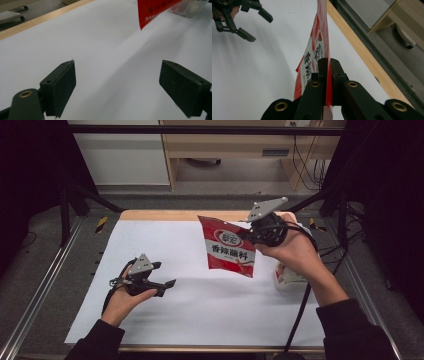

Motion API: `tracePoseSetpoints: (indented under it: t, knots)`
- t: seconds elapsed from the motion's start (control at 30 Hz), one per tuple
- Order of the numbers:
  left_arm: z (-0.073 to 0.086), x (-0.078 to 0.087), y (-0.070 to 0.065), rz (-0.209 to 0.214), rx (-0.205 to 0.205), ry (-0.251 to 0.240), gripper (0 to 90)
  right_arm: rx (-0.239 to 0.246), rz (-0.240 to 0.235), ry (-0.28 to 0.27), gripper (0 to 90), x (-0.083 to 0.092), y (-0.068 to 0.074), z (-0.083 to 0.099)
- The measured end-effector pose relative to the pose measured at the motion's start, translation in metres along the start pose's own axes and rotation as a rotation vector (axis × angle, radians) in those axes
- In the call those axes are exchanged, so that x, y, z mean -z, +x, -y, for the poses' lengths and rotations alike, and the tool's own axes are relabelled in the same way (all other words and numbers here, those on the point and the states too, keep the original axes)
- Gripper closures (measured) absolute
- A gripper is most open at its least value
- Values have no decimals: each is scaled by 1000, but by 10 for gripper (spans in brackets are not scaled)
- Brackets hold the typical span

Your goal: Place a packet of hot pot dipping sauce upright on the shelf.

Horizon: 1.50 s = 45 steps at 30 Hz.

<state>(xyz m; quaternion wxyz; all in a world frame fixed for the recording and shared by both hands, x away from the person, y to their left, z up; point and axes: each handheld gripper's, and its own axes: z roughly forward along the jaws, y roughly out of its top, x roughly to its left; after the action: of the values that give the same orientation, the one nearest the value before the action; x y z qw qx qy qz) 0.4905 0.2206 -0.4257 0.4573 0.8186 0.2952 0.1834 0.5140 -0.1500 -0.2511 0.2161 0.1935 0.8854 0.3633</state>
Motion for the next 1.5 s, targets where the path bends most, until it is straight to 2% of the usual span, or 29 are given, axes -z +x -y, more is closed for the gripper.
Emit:
tracePoseSetpoints:
  t: [0.1, 0.27, 0.4, 0.6, 0.77, 0.9, 1.17, 1.5]
  knots:
    - [3, -3, 1, -5, 1, 13, 136, -9, 22, -20, 899, 8, -13, 1]
    - [8, 0, -1, -5, 3, 3, 133, -27, 71, -36, 900, 16, -33, 6]
    - [11, 2, 0, -8, 3, 2, 133, -58, 102, -54, 900, 22, -48, 9]
    - [17, 4, 8, -27, 35, -2, 133, -76, 132, -55, 900, 22, -65, 9]
    - [21, 5, 10, -41, 66, -18, 133, -69, 150, -45, 900, 18, -75, 6]
    - [24, 4, 9, -38, 62, -6, 132, -65, 163, -51, 900, 18, -83, 3]
    - [27, 7, 12, -51, 73, -14, 133, -86, 206, -61, 900, 22, -97, 3]
    - [28, 14, 10, -67, 61, -7, 129, -104, 225, -59, 900, 20, -106, 7]
